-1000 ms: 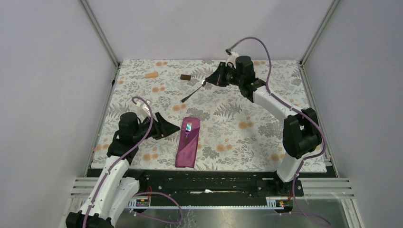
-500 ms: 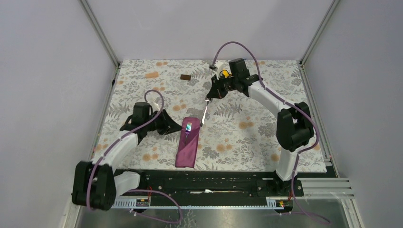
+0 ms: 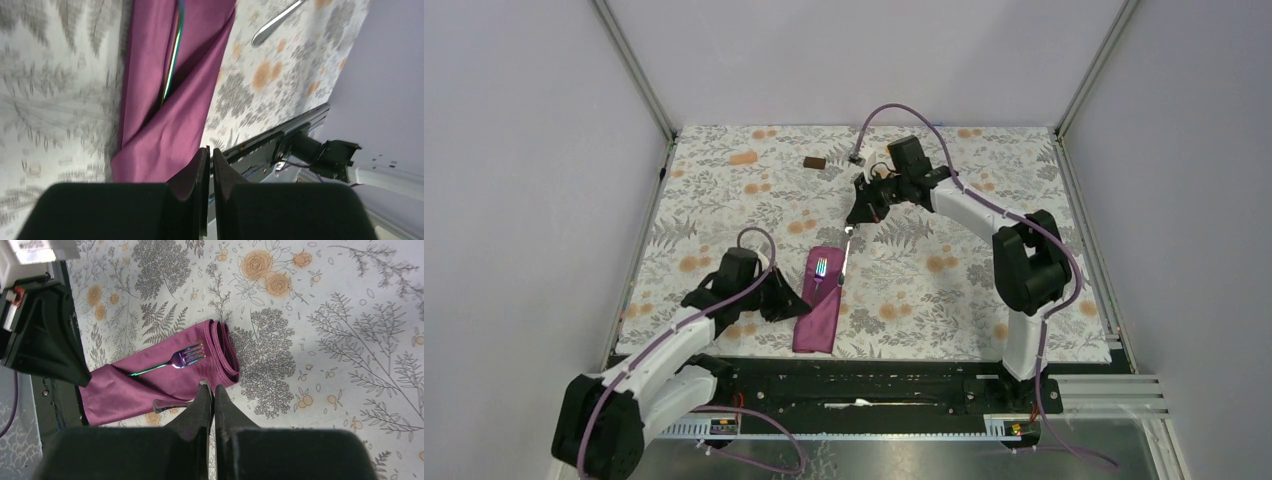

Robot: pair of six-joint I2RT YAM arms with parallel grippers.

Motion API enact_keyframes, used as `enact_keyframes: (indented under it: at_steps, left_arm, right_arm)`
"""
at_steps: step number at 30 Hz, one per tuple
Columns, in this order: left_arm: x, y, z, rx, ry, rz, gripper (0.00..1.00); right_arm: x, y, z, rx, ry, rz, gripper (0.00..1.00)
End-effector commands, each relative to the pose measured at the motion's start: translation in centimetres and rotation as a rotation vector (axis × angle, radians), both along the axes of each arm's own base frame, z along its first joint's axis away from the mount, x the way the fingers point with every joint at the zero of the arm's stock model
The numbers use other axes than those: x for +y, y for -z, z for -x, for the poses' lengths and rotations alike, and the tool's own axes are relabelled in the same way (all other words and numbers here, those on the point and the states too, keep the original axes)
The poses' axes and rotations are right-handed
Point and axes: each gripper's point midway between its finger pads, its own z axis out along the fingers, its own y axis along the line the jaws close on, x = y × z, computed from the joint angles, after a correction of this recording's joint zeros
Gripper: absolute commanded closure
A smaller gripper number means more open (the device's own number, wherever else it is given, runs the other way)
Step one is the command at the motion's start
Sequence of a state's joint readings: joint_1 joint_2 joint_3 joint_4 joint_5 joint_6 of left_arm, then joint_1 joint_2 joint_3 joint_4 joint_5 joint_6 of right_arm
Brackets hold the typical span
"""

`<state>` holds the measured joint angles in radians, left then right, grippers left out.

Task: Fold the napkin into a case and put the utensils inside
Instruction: Insert the spoon into the folded napkin.

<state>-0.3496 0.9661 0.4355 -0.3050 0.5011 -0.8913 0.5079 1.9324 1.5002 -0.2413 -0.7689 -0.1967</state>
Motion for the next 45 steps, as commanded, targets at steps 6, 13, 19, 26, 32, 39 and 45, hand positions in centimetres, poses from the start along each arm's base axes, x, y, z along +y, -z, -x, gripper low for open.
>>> enact_keyframes:
  at_steps: [6, 13, 19, 26, 32, 39, 45]
  left_arm:
    - [0.1, 3.4, 4.8, 0.117, -0.049, -0.149, 0.96]
    - [0.1, 4.5, 5.3, 0.109, -0.052, -0.21, 1.0]
    - [0.3, 5.1, 6.5, 0.133, -0.031, -0.23, 1.0]
    - [1.0, 5.6, 7.0, 0.141, -0.051, -0.253, 1.0]
    - [0.9, 6.0, 7.2, 0.147, -0.049, -0.252, 1.0]
    - [0.7, 6.3, 7.2, 0.144, -0.046, -0.25, 1.0]
    - [0.3, 6.1, 6.8, 0.133, -0.045, -0.242, 1.0]
  right_arm:
    - [3.0, -1.0, -0.6, -0.044, -0.022, -0.051, 1.0]
    - [3.9, -0.9, -0.5, -0.051, -0.043, -0.047, 1.0]
    - [4.0, 0.7, -0.7, -0.022, -0.05, -0.014, 1.0]
    - [4.4, 1.8, -0.5, 0.0, -0.064, -0.01, 1.0]
    - [4.9, 2.7, 0.1, 0.03, -0.091, -0.005, 1.0]
    - [5.3, 3.7, 1.4, 0.08, -0.112, 0.001, 1.0]
    - [5.4, 4.0, 2.8, 0.136, -0.109, 0.003, 1.0]
